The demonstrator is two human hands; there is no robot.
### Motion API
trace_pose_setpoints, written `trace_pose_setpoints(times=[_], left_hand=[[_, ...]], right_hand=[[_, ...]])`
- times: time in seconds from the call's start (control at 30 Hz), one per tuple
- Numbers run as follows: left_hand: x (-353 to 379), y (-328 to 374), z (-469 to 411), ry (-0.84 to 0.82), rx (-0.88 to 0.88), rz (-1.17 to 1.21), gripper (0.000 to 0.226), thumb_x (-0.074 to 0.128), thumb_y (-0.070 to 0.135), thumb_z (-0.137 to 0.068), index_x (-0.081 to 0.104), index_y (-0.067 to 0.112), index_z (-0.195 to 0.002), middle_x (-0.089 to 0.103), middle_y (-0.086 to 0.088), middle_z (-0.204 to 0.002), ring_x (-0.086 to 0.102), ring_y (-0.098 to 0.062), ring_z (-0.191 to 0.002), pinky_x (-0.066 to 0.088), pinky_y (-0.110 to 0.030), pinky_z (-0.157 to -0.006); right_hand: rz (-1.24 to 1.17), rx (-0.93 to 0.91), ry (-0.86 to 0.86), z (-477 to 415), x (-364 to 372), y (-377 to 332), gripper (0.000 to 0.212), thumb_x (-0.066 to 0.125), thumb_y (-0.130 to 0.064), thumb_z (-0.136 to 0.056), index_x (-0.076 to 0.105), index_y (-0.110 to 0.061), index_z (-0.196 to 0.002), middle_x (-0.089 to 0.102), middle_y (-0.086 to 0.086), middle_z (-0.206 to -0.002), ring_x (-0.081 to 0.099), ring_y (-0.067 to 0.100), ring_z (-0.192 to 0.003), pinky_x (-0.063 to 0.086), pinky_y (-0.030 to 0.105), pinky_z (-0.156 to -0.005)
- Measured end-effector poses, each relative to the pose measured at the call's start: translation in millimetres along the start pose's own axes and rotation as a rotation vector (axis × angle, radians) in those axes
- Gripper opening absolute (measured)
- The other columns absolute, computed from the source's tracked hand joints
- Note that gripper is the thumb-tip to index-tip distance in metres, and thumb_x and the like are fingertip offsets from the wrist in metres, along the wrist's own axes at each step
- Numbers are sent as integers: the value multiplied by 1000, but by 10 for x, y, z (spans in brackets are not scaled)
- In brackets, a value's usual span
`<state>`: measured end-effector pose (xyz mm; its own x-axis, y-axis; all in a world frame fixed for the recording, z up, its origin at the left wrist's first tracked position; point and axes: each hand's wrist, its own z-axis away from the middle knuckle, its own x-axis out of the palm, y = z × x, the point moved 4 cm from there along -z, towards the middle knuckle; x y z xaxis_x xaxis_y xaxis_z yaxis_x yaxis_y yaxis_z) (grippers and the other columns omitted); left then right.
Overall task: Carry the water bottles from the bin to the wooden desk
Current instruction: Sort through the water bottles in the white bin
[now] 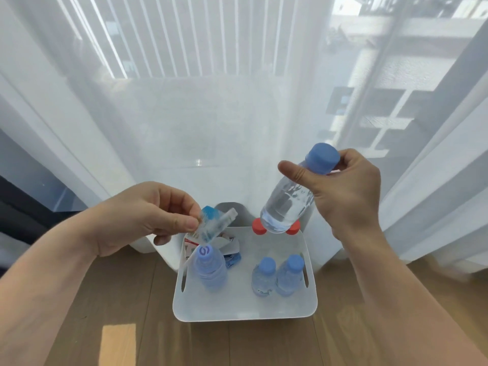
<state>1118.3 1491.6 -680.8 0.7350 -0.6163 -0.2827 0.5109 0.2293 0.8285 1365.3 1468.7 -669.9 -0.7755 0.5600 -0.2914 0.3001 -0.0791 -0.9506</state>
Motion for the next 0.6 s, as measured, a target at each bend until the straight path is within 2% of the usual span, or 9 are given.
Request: trace_pose_setpoints(times=[0.07,0.17,0.23,0.3,0.37,0.5,0.6], left_hand=[[-81,-209,-138,186,-65,-238,3,72,9,-77,69,11,-75,69,-11,-70,52,-6,-48,48,-18,-46],[-133,-592,-375,371,-109,-421,18,71,13,-76,61,14,-92,71,-5,-78,63,-15,-66,53,-29,-63],[-178,-804,-499,502,-121,-503,14,69,17,-77,60,18,-88,70,-3,-85,63,-19,-79,48,-30,-69],[-193,-941,-580,594,-118,-540,3,66,16,-79,64,19,-79,70,-5,-87,64,-22,-84,50,-31,-74],[-163,-1047,-643,615,-115,-558,5,64,15,-80,67,17,-77,71,-7,-88,64,-24,-85,51,-32,-77],[-61,-1151,-769,634,-67,-616,14,57,10,-85,71,9,-87,71,-11,-96,61,-26,-90,48,-31,-78],[-33,-1232,-848,652,-88,-575,16,55,12,-88,71,12,-92,72,-9,-102,62,-25,-92,50,-32,-81]], right_hand=[[-3,12,37,-28,-49,-2,58,83,-52,-42,61,-13,-80,60,-8,-71,57,16,-68,52,37,-72],[-58,22,24,-44,-50,10,62,78,-54,-38,63,-12,-81,59,-6,-71,54,11,-64,51,33,-70],[-67,-3,-7,-18,-31,9,63,78,-54,-40,65,-9,-83,62,-5,-73,55,8,-62,50,26,-66],[-50,-40,-30,13,-14,2,60,79,-53,-42,65,-11,-83,62,-9,-71,54,-1,-55,46,12,-57],[-44,-52,-49,30,-2,-2,56,80,-52,-44,65,-13,-81,61,-12,-69,53,-5,-51,41,6,-50],[-81,-39,-95,67,-5,-23,58,78,-56,-38,64,-17,-78,67,-9,-73,56,-1,-54,47,10,-53],[-85,-50,-148,117,12,-73,59,78,-56,-36,64,-16,-77,70,-6,-76,57,1,-56,48,11,-53]])
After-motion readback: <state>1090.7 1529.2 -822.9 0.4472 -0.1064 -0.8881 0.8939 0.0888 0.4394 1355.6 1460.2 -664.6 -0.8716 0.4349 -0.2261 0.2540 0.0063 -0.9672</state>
